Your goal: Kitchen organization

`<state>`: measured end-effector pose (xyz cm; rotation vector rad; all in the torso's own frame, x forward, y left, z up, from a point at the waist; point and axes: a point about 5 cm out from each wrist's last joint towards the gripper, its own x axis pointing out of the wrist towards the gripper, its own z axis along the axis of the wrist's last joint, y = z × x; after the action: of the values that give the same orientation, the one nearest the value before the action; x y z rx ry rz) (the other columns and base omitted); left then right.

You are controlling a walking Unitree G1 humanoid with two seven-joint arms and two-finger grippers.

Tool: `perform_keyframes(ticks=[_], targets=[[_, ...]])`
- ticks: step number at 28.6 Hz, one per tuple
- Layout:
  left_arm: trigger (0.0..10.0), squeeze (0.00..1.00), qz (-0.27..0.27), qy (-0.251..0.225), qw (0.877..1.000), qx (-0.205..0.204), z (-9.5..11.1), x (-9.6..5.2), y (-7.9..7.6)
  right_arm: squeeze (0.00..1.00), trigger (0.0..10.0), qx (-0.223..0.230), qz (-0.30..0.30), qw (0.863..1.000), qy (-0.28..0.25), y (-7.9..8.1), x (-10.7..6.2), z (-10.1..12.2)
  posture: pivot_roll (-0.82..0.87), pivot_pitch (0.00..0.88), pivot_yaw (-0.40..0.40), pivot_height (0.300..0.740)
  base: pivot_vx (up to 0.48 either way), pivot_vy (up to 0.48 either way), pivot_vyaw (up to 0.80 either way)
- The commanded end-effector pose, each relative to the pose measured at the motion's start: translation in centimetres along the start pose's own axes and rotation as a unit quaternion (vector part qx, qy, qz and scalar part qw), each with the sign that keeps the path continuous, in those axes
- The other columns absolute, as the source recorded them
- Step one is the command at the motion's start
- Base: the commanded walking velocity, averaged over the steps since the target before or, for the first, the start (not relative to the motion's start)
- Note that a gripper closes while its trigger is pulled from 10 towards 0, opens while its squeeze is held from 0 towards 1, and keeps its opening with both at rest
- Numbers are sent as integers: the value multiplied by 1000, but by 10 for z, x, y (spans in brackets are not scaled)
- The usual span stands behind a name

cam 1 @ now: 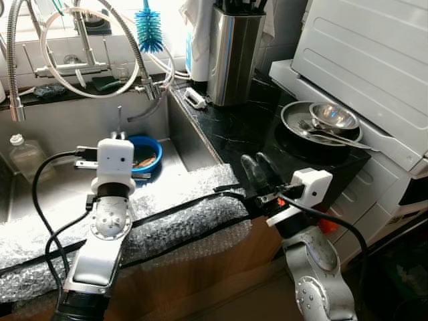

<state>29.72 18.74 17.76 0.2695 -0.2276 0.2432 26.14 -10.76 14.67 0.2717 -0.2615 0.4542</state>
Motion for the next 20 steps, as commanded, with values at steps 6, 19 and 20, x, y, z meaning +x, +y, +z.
perform_keyframes(ticks=[6,19,20], targets=[[10000,624,2,47,999,-25,-13,1,2,0,10000,-9,-14,1000,0,-3,-1,-2,-22,0,-63,740,0,0,0],[10000,1000,-21,56,998,-34,-11,1,-7,0,10000,-17,-49,998,23,-11,3,-9,-26,0,-63,740,0,0,0],[10000,1000,-23,55,998,-34,-10,1,-7,0,10000,-15,-49,998,21,-11,3,-9,-28,0,-63,740,0,0,0]])
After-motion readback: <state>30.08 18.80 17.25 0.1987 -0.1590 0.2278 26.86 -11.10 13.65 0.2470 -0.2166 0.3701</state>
